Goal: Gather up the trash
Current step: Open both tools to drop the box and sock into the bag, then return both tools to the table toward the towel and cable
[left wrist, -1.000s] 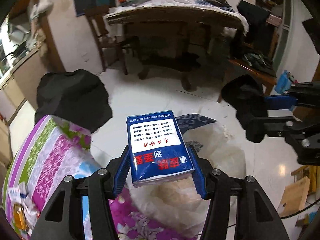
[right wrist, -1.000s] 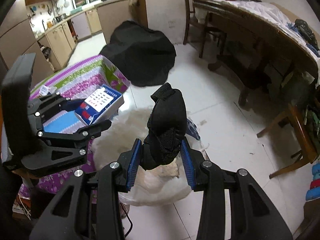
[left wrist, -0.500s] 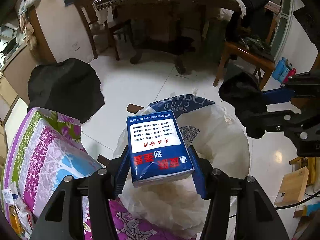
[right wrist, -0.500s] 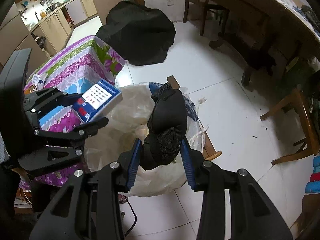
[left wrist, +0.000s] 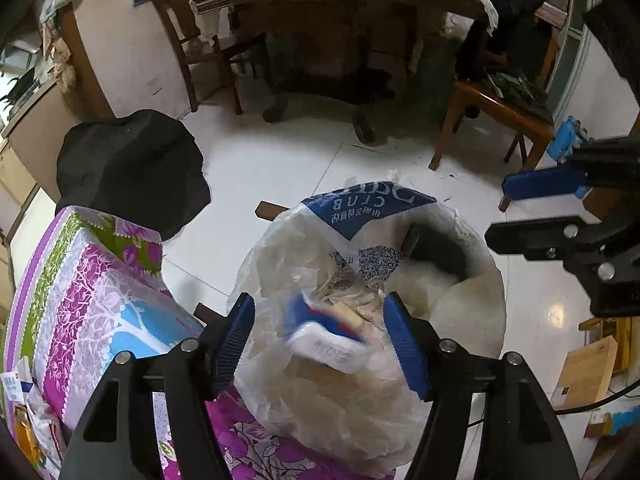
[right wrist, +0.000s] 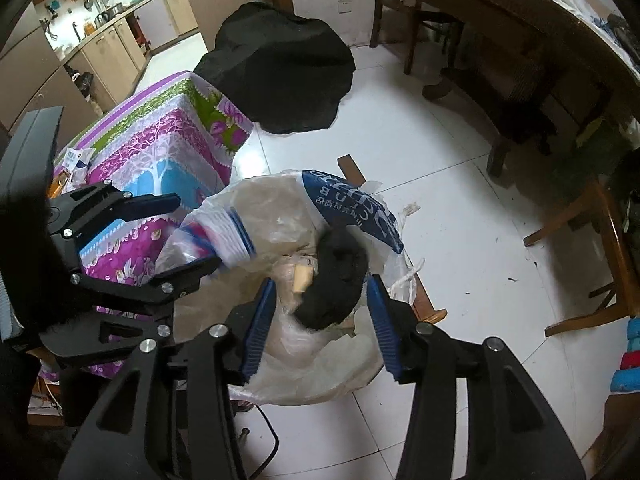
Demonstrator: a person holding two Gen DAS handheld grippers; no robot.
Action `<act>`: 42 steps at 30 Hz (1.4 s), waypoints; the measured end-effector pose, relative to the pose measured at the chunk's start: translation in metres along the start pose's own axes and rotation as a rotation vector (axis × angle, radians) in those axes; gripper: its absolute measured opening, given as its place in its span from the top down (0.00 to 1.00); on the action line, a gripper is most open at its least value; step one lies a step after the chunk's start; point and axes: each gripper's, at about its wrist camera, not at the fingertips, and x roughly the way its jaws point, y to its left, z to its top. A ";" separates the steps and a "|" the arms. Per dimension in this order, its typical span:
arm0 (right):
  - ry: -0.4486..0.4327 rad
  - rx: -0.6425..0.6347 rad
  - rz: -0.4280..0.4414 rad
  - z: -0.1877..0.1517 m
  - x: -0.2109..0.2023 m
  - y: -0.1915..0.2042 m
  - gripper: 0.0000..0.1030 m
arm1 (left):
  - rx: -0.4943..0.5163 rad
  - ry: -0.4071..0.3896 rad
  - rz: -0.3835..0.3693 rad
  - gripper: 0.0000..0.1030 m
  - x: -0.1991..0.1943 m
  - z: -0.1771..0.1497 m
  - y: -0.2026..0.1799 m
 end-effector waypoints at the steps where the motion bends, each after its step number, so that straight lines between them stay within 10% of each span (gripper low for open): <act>1: -0.001 -0.002 -0.004 0.000 0.000 0.000 0.56 | -0.003 -0.004 0.005 0.35 -0.001 0.000 0.001; 24: -0.129 0.032 0.019 -0.013 0.008 0.031 0.56 | -0.146 -0.047 0.090 0.35 -0.029 -0.044 0.028; 42: -0.416 0.036 0.105 -0.031 0.005 0.121 0.56 | -0.364 -0.188 0.349 0.35 -0.107 -0.137 0.085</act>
